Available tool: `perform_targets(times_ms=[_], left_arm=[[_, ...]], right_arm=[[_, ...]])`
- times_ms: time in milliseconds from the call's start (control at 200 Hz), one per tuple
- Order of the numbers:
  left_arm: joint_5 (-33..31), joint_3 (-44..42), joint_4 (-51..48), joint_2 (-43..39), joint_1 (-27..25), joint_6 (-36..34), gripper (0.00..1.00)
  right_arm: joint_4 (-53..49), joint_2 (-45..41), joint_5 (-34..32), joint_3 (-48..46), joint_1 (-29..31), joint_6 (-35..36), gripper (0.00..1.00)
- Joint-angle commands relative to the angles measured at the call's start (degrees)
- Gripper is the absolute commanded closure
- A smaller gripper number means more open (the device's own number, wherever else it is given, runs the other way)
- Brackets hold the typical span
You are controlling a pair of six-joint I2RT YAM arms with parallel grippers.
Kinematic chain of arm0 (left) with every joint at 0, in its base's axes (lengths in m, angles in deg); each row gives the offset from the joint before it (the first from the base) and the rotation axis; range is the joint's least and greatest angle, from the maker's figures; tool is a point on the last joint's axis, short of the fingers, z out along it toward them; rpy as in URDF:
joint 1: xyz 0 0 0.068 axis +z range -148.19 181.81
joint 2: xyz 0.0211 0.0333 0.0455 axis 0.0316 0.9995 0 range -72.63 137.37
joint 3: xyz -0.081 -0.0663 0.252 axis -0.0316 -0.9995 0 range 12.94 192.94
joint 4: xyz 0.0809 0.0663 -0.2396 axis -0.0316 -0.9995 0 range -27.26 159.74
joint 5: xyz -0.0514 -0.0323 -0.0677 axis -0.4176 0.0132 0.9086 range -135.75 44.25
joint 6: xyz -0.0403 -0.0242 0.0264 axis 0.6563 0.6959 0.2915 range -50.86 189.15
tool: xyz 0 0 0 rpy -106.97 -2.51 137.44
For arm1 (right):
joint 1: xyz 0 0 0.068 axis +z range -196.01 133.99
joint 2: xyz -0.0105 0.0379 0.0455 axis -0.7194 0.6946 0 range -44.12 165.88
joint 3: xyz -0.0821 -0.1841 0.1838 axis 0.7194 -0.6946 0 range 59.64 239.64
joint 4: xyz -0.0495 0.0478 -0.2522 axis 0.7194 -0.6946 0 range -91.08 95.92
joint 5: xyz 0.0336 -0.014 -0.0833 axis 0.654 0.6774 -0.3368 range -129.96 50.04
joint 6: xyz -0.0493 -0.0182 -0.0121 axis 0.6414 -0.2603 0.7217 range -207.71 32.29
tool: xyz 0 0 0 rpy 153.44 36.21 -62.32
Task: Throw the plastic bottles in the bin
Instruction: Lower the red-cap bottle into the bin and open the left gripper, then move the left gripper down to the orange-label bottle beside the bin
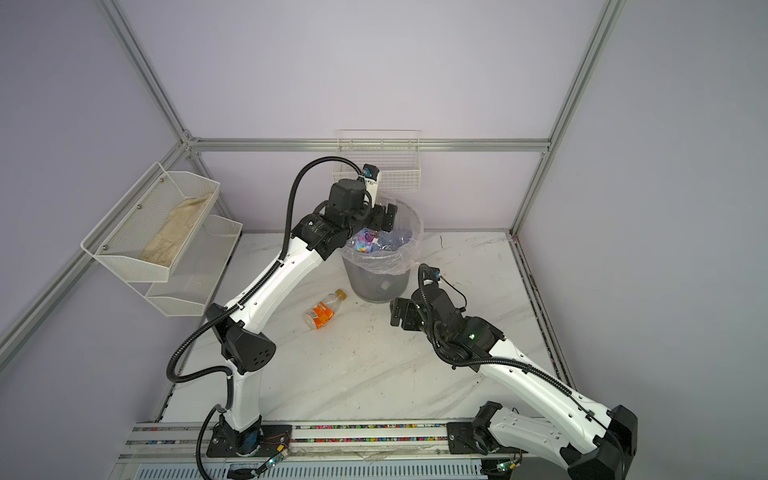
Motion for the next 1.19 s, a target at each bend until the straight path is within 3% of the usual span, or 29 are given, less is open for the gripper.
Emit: perform_targets(times_ms=[0, 260, 490, 860, 1190], left_arm=[[0.65, -2.96, 2.57, -9.98, -1.65, 1.87, 0.0], [-1.75, -10.85, 5.51, -21.64, -2.79, 1.26, 0.0], [-3.99, -24.47, 9.28, -32.3, -2.01, 2.16, 0.0], [2.08, -49.56, 12.84, -47.45, 8.85, 11.22, 0.0], [8.64, -67.62, 13.67, -50.76, 16.27, 17.23, 0.0]], right_arm=[[-1.46, -1.32, -1.03, 0.89, 0.02, -0.95, 0.03], [0.05, -0.25, 0.07, 0.27, 0.02, -0.86, 0.03], [-0.74, -1.16, -0.05, 0.13, 0.03, -1.39, 0.03], [-0.48, -1.61, 0.5, -0.71, 0.03, -0.31, 0.02], [-0.13, -1.74, -0.04, -1.14, -0.01, 0.69, 0.03]])
